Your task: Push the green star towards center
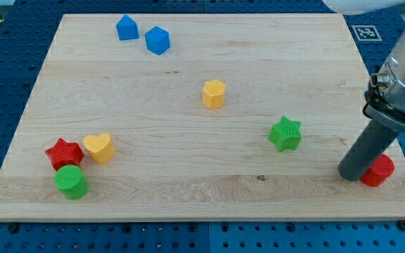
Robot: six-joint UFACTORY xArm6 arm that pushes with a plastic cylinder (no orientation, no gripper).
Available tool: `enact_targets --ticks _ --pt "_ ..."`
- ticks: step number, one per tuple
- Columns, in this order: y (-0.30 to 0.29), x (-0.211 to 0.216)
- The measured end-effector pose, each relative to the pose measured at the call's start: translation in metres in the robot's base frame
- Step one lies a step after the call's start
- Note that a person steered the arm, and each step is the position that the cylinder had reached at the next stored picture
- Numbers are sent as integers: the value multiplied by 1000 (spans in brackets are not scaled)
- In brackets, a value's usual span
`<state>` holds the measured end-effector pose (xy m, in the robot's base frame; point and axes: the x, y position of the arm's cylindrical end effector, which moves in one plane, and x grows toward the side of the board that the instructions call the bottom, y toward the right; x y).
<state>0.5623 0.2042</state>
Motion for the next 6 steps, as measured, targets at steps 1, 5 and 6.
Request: enact_targets --ticks 1,5,6 --pt "0 -18" --pt "-45 -60" --pt "-66 -72"
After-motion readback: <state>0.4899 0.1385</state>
